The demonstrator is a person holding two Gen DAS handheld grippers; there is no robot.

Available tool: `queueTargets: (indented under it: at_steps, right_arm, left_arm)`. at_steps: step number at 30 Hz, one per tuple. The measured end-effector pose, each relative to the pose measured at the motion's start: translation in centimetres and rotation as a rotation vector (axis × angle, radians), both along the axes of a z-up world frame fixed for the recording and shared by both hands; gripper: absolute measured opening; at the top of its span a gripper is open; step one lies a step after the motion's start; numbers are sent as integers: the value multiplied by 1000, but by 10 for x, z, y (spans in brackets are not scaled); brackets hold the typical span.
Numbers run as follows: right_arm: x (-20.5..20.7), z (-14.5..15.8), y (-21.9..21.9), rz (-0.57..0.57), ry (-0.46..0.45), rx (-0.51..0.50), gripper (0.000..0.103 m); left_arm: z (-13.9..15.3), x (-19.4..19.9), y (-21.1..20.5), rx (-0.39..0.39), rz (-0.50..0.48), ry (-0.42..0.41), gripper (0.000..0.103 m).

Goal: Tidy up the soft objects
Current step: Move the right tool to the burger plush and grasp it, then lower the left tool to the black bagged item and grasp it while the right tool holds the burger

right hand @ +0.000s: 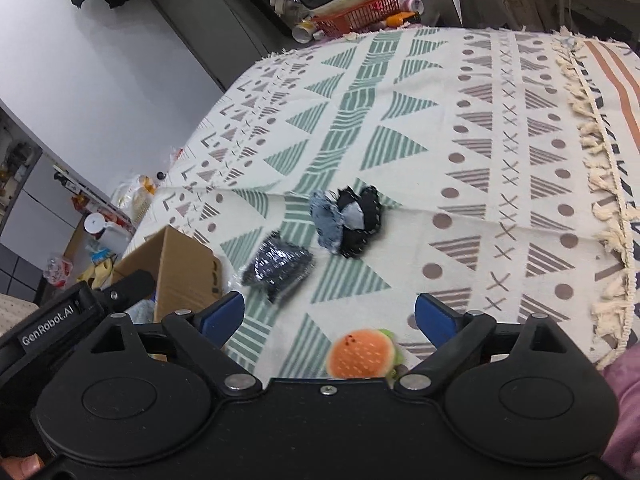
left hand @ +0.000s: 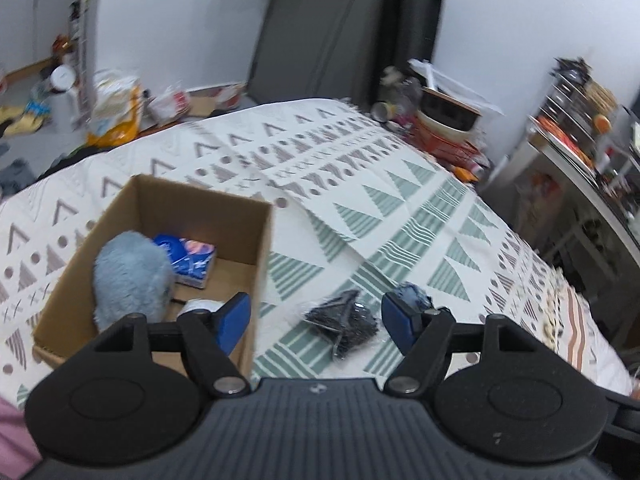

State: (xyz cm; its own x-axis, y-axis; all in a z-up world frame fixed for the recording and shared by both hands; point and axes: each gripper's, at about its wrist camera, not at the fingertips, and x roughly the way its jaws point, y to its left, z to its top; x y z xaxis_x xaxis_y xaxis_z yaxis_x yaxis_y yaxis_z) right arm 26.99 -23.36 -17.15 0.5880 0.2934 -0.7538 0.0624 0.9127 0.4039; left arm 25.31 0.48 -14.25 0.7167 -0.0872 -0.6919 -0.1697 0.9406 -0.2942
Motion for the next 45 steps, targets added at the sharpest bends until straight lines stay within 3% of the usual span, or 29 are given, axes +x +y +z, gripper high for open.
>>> queueTargets:
  at_steps: [8,17,26,28,29,32,37,45]
  right_arm:
    - [-3,-23,-9,0,31,42,92]
    - [0,-70,-9,-31,208,132,72]
    - [8,-99,-13,-80,308,254,60]
    - [10,-101,-14,-91,310,281,51]
    - [11,-101,-14,-95,309,282,40]
    - [13,-103,-17,-113,294,264,31]
    - [16,-101,-20,-128,269,247,30]
    - [20,-92,-31,-191,197,136,30]
  left_arm:
    - [-10,4,-19,32,-72,29,75]
    - [-24,8,-35,75,-165,94,75]
    - [-37,14,-49,101,-215,144,75]
    - [-39,16,-50,101,-217,149,75]
    - [-40,17,-51,98,-217,151,75]
    - [-45,25,-56,87,-226,162,75]
    - [-50,37,-64,99,-226,154,75]
    - [-66,50,-63,59,-178,174,75]
